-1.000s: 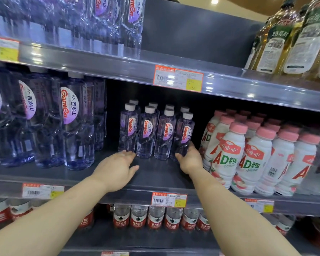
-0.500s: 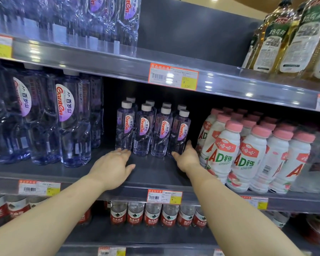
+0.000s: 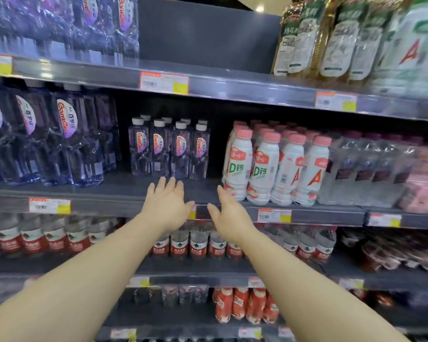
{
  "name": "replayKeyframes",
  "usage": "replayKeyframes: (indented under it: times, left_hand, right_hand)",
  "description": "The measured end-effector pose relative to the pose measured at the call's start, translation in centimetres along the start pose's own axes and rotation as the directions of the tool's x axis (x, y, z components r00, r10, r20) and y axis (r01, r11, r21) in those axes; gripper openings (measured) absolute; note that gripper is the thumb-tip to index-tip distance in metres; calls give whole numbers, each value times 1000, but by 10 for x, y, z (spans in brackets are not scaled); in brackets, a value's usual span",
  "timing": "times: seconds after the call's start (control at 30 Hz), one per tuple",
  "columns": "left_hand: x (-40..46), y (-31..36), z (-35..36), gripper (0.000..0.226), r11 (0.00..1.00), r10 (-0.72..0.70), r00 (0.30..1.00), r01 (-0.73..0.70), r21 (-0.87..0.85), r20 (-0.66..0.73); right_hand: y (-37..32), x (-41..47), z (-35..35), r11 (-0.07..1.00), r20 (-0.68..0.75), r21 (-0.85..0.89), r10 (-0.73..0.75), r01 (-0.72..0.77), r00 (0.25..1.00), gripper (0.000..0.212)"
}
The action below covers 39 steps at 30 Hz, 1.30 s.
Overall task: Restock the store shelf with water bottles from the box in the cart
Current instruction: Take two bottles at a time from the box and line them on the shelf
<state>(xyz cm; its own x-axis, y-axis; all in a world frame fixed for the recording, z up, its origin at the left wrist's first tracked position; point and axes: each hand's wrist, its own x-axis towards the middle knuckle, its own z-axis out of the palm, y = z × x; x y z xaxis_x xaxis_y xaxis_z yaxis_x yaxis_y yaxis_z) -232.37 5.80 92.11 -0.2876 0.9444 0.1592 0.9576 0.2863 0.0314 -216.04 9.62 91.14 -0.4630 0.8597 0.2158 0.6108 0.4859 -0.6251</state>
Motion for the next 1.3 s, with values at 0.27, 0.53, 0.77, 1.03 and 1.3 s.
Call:
replayKeyframes:
  times: [0.27,0.53,0.77,1.03,1.3]
  left_hand:
    - [-91,258,9,77,941,335,936,-326,-91,112]
    - [-148,497,18,75,744,665,743,-650,-155,79]
    - [-135,646,50,74,589,808,579,-796,-141,107]
    - [-62,796,97,75,483,875,471,-861,-160,110]
    - [-22,888,165,75,506,855,465,-846,-168,232]
  right_hand:
    - [162,-178,-165,911,-165,-287,258,-297,952,62]
    - [288,-314,-298,744,-383,-272,499,-611,778,64]
    - [399,-362,-365,566,-491,-214,642,-796,589,62]
    - [540,-362,-440,394,-553,-84,746,-915,371,65]
    - [677,-349,-453,346,-423,-92,835,-934,351,66]
